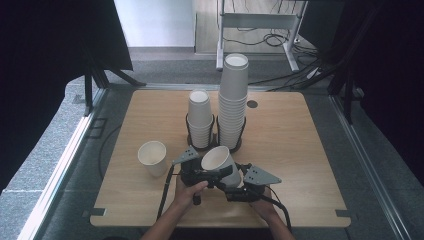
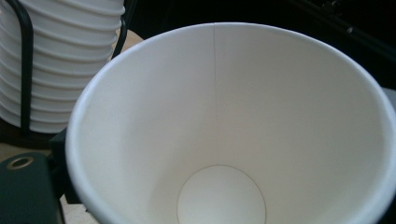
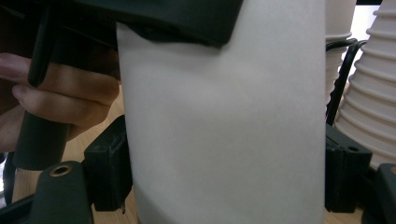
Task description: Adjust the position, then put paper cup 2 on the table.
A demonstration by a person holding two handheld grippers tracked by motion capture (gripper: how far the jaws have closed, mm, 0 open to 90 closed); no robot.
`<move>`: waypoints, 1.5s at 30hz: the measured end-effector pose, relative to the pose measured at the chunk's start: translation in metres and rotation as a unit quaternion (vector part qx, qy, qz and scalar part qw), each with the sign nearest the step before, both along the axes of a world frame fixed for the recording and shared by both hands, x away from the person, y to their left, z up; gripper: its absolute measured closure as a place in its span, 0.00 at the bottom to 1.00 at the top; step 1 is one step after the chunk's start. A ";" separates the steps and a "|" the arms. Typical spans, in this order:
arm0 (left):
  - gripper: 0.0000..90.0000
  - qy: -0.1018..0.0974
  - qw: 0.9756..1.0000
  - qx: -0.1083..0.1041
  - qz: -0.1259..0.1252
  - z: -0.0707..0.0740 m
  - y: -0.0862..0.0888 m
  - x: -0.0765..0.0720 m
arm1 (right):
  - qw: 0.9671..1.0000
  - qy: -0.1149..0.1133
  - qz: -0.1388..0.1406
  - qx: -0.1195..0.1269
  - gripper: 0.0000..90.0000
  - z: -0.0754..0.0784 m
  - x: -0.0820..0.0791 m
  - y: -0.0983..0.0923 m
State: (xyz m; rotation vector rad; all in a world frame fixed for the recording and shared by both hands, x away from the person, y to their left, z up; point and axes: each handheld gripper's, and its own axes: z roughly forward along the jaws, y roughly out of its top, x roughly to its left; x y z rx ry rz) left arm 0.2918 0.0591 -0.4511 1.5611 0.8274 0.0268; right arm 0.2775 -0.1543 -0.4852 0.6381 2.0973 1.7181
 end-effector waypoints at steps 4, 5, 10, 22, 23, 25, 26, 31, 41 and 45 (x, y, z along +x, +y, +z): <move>0.13 -0.022 1.000 0.019 0.005 0.001 -0.002 -0.004 | 1.000 0.000 0.003 -0.007 0.23 0.000 0.000 0.000; 0.13 -0.026 0.999 0.025 0.006 0.001 -0.002 -0.005 | 1.000 0.000 0.004 -0.008 0.23 -0.001 0.000 0.000; 0.14 -0.043 0.998 0.043 0.011 0.002 -0.005 -0.008 | 1.000 0.005 0.007 -0.009 0.22 -0.002 0.000 0.000; 0.14 -0.102 0.991 0.082 0.039 0.016 -0.002 -0.021 | 0.999 0.025 0.001 -0.032 0.11 -0.007 0.000 0.002; 0.14 -0.105 0.990 0.084 0.043 0.017 -0.001 -0.022 | 0.999 0.026 0.002 -0.036 0.10 -0.007 0.000 0.001; 0.14 -0.110 0.989 0.090 0.051 0.019 0.004 -0.023 | 0.999 0.027 0.002 -0.044 0.09 -0.008 0.000 -0.002; 0.14 -0.111 0.988 0.091 0.055 0.019 0.006 -0.024 | 0.998 0.028 0.001 -0.048 0.09 -0.009 0.000 -0.003; 0.14 -0.109 0.986 0.097 0.080 0.019 0.016 -0.022 | 0.998 0.033 -0.011 -0.058 0.09 -0.011 0.003 -0.011; 0.14 -0.102 0.964 0.176 0.168 0.004 0.025 -0.011 | 0.997 0.033 -0.026 -0.058 0.11 -0.009 0.004 -0.021; 0.13 -0.103 0.958 0.200 0.180 0.000 0.025 -0.008 | 0.998 0.032 -0.032 -0.053 0.12 -0.008 0.004 -0.025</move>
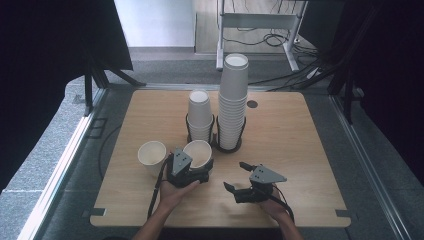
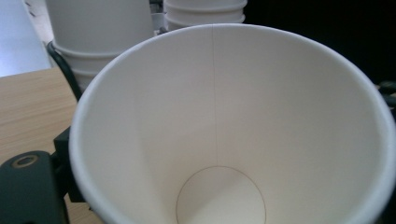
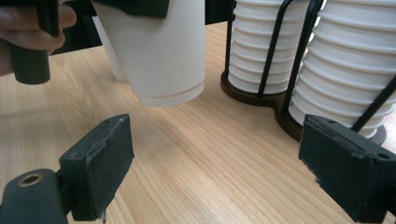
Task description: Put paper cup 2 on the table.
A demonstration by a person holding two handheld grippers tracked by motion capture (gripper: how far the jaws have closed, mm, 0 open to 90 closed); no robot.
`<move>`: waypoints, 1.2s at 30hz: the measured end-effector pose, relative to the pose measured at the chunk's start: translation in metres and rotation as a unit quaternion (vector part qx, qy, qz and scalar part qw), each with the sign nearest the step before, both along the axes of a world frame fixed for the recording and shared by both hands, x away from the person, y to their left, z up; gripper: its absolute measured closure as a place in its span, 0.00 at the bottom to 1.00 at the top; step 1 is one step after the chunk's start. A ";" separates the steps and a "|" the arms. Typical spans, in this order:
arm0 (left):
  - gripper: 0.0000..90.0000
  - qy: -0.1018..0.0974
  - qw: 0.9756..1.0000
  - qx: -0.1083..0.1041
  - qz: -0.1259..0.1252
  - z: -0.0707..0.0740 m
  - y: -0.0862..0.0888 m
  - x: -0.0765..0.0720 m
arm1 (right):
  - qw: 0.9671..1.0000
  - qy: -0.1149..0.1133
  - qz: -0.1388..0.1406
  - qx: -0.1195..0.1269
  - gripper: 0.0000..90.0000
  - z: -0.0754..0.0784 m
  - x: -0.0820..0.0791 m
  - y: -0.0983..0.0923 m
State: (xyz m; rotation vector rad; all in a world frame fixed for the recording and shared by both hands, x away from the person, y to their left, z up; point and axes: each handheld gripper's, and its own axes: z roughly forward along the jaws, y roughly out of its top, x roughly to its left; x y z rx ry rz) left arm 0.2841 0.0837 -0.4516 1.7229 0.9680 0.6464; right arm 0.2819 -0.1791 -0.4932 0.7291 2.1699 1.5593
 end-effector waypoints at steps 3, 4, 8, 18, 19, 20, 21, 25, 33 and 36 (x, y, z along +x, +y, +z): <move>0.13 0.001 1.000 0.019 0.016 -0.003 0.000 0.004 | 1.000 0.002 -0.005 0.003 0.13 0.000 0.001 -0.003; 0.13 0.001 1.000 0.019 0.016 -0.003 0.000 0.004 | 1.000 0.002 -0.005 0.003 0.13 0.000 0.001 -0.003; 0.13 0.011 0.999 0.031 0.039 -0.010 0.001 0.009 | 1.000 -0.002 -0.012 0.008 0.15 0.000 0.001 -0.004; 0.13 0.007 0.997 0.055 0.055 -0.018 -0.001 0.016 | 1.000 0.000 -0.014 0.008 0.15 -0.001 0.001 -0.003; 0.13 0.007 0.996 0.063 0.057 -0.019 -0.003 0.017 | 1.000 0.001 -0.013 0.008 0.15 -0.001 0.002 -0.003; 0.13 0.007 0.996 0.063 0.057 -0.019 -0.003 0.017 | 1.000 0.001 -0.013 0.008 0.15 -0.001 0.002 -0.003; 0.13 0.007 0.996 0.069 0.061 -0.022 -0.004 0.019 | 1.000 0.002 -0.013 0.008 0.15 -0.001 0.002 -0.003; 0.13 0.008 0.995 0.079 0.064 -0.025 -0.006 0.021 | 1.000 0.003 -0.013 0.007 0.15 -0.002 0.002 -0.002; 0.12 0.012 0.992 0.104 0.076 -0.035 -0.009 0.025 | 1.000 0.003 -0.012 0.004 0.15 -0.002 0.002 -0.002; 0.12 0.006 0.990 0.111 0.084 -0.038 -0.010 0.026 | 1.000 0.003 -0.012 0.004 0.15 -0.002 0.002 -0.002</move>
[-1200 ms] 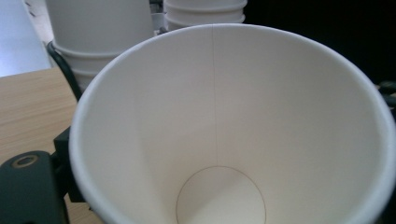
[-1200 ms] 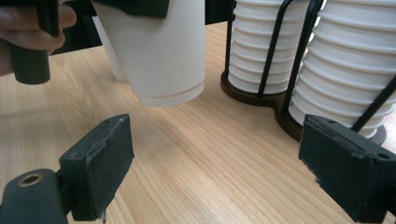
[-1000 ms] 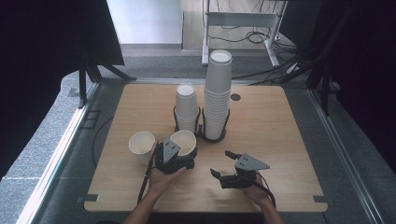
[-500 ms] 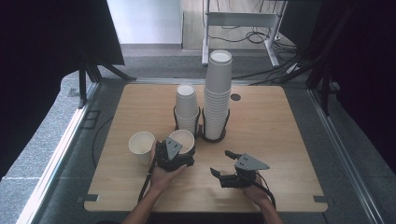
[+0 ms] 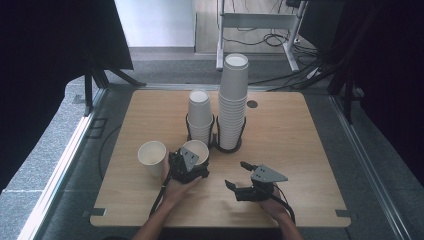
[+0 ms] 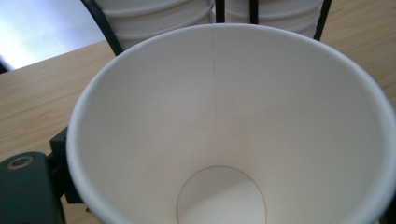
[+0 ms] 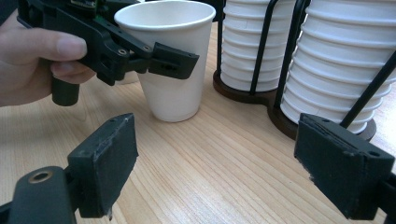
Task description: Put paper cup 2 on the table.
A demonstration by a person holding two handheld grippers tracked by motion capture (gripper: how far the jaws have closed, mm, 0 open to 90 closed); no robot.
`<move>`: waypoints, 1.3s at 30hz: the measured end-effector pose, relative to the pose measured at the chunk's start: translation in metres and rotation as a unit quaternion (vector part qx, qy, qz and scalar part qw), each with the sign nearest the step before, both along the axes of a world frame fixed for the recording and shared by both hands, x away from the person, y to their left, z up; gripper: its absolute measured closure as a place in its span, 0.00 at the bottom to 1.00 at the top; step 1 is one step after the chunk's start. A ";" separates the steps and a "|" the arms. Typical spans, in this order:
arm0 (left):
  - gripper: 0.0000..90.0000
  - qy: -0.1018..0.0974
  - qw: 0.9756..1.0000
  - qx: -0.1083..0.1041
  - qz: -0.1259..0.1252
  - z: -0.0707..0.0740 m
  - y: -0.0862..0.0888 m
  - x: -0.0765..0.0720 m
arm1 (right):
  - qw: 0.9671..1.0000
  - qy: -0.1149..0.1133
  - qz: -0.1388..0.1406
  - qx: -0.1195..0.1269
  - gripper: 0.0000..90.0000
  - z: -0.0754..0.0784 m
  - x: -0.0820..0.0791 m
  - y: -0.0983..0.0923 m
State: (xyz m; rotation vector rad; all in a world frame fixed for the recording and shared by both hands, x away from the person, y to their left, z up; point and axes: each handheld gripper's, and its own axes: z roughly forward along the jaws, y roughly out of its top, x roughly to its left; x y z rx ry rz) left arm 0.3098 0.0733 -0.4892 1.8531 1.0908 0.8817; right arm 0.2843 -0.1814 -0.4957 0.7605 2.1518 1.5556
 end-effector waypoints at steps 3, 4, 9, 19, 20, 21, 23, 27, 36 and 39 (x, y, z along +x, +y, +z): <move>0.12 -0.001 1.000 -0.004 0.001 -0.001 0.001 0.001 | 1.000 0.000 -0.001 0.001 0.15 0.000 0.000 0.000; 0.11 -0.001 1.000 -0.005 0.001 -0.001 0.001 0.001 | 1.000 0.000 -0.001 0.001 0.15 0.000 0.000 0.000; 0.01 -0.004 1.000 -0.009 0.002 0.002 0.002 -0.003 | 1.000 0.000 0.001 -0.001 0.15 0.000 0.000 -0.001; 0.00 -0.016 1.000 -0.024 0.006 0.021 0.007 -0.024 | 1.000 0.002 0.008 0.016 0.15 0.003 -0.003 -0.003; 0.00 -0.015 1.000 -0.024 0.006 0.023 0.008 -0.028 | 1.000 0.002 0.008 0.016 0.15 0.003 -0.003 -0.003; 0.00 -0.013 1.000 -0.024 0.002 0.025 0.010 -0.035 | 1.000 0.001 0.010 0.014 0.15 0.004 -0.004 -0.003; 0.00 -0.014 1.000 -0.026 -0.001 0.026 0.011 -0.039 | 1.000 0.002 0.011 0.015 0.15 0.004 -0.004 -0.003; 0.00 -0.005 0.999 -0.047 -0.016 0.031 0.019 -0.048 | 1.000 0.001 0.012 0.015 0.15 0.004 -0.004 -0.004; 0.01 0.017 0.987 -0.128 -0.097 0.041 0.042 -0.052 | 1.000 -0.004 -0.013 0.017 0.15 0.007 -0.002 -0.017; 0.01 0.020 0.982 -0.147 -0.118 0.045 0.052 -0.054 | 0.999 -0.008 -0.027 0.016 0.15 0.008 -0.006 -0.026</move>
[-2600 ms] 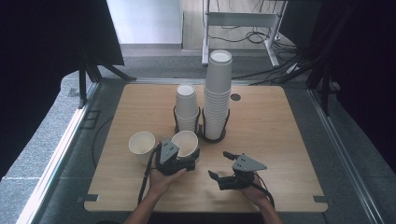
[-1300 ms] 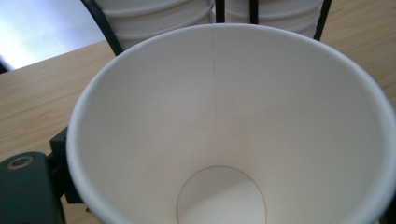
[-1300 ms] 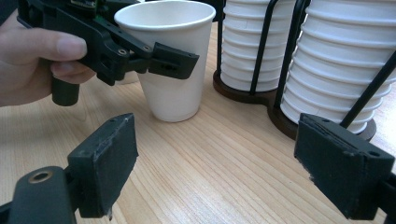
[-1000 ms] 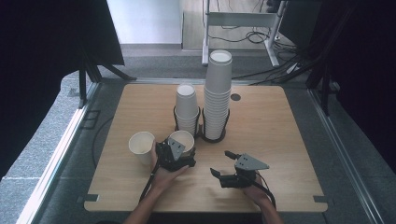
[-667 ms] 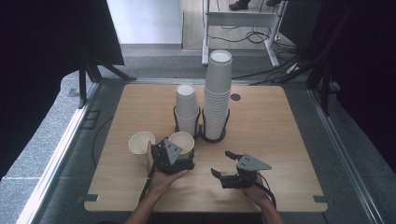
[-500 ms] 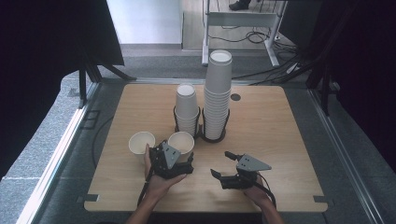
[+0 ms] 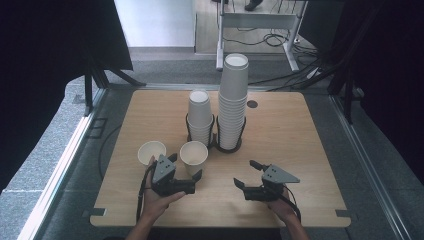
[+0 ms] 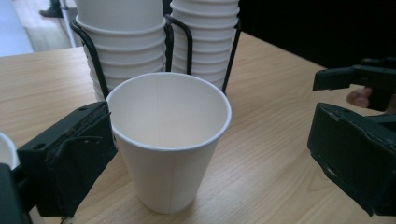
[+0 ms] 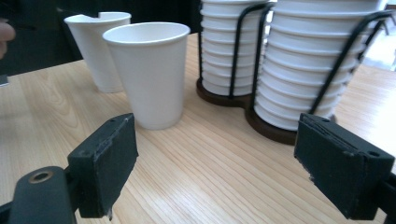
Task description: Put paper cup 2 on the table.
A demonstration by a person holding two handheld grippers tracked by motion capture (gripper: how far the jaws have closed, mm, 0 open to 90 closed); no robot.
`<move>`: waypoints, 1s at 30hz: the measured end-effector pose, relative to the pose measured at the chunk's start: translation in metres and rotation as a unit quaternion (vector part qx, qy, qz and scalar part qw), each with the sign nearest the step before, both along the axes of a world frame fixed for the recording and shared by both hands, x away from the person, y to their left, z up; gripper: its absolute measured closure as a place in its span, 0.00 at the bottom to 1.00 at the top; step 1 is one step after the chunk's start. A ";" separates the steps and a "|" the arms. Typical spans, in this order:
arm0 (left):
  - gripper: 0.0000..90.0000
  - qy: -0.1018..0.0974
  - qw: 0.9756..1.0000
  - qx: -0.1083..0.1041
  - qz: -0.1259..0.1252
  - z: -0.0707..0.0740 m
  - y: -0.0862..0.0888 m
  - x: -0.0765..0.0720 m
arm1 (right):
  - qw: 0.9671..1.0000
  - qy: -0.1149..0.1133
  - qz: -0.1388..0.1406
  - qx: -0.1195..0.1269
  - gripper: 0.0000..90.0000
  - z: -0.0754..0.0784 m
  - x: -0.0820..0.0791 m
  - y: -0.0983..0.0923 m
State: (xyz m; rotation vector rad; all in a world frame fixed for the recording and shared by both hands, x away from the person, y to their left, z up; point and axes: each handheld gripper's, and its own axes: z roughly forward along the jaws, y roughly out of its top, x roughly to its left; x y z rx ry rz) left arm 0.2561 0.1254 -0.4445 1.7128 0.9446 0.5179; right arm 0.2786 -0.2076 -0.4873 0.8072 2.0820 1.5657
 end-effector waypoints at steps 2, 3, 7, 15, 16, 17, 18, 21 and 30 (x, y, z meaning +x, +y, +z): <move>0.01 -0.001 1.000 0.000 -0.009 0.000 0.004 -0.001 | 1.000 -0.003 -0.009 -0.007 0.15 0.000 -0.002 -0.006; 0.01 -0.001 1.000 0.000 -0.009 0.000 0.004 -0.001 | 1.000 -0.003 -0.009 -0.007 0.15 0.000 -0.002 -0.006; 0.02 0.000 1.000 -0.002 -0.021 0.000 0.011 -0.004 | 1.000 -0.004 -0.027 -0.008 0.15 0.001 -0.004 -0.019; 0.03 0.007 1.000 0.011 -0.026 -0.009 0.027 -0.007 | 0.998 0.002 -0.066 -0.017 0.16 -0.005 -0.007 -0.048; 0.03 0.008 1.000 0.011 -0.024 -0.010 0.028 -0.008 | 0.997 0.003 -0.069 -0.019 0.16 -0.007 -0.007 -0.050; 0.03 0.008 1.000 0.011 -0.023 -0.011 0.029 -0.007 | 0.997 0.004 -0.071 -0.021 0.16 -0.007 -0.007 -0.052; 0.03 0.010 1.000 0.013 -0.023 -0.012 0.030 -0.007 | 0.997 0.002 -0.073 -0.020 0.16 -0.007 -0.007 -0.054; 0.03 0.013 1.000 0.015 -0.023 -0.012 0.029 -0.006 | 0.997 0.001 -0.073 -0.018 0.16 -0.006 -0.007 -0.054; 0.04 0.019 1.000 0.007 -0.020 -0.010 0.032 -0.005 | 0.997 0.002 -0.069 -0.018 0.16 -0.006 -0.006 -0.053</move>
